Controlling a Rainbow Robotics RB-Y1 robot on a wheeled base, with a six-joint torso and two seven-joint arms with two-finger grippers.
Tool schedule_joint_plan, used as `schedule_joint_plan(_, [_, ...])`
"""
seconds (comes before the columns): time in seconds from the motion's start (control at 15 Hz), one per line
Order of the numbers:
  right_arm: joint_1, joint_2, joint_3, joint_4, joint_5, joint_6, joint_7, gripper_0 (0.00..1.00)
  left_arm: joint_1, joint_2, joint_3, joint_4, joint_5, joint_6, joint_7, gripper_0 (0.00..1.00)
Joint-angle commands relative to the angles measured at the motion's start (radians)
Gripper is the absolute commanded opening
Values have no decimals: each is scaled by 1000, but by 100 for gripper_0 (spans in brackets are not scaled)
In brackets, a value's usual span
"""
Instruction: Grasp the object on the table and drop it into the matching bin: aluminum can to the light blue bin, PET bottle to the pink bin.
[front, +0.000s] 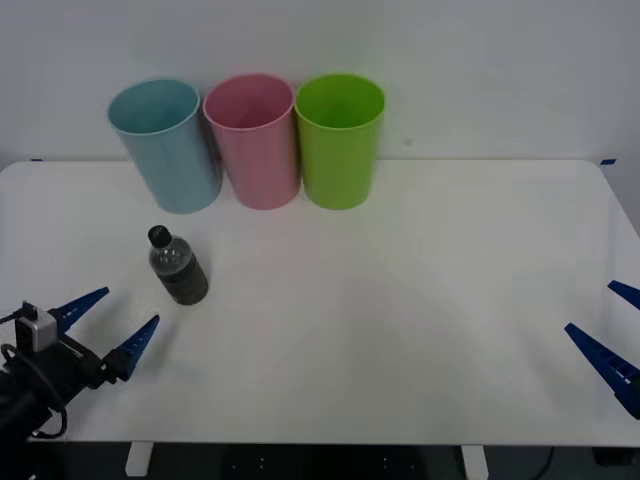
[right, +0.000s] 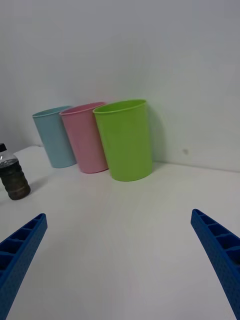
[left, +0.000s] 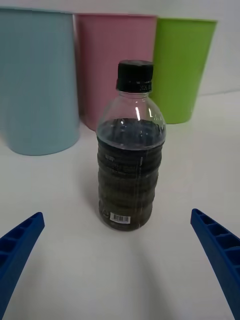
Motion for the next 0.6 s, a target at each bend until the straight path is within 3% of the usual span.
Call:
schedule_joint_plan(0.07, [0, 0, 0, 0, 0, 0, 0, 100, -20, -40, 0, 1, -12, 12, 2, 100])
schedule_joint_plan(0.33, [0, 0, 0, 0, 0, 0, 0, 100, -63, -89, 3, 16, -58, 43, 4, 100])
schedule_joint_plan(0.6, [0, 0, 0, 0, 0, 0, 0, 100, -148, -92, 1, 116, -61, 44, -22, 100])
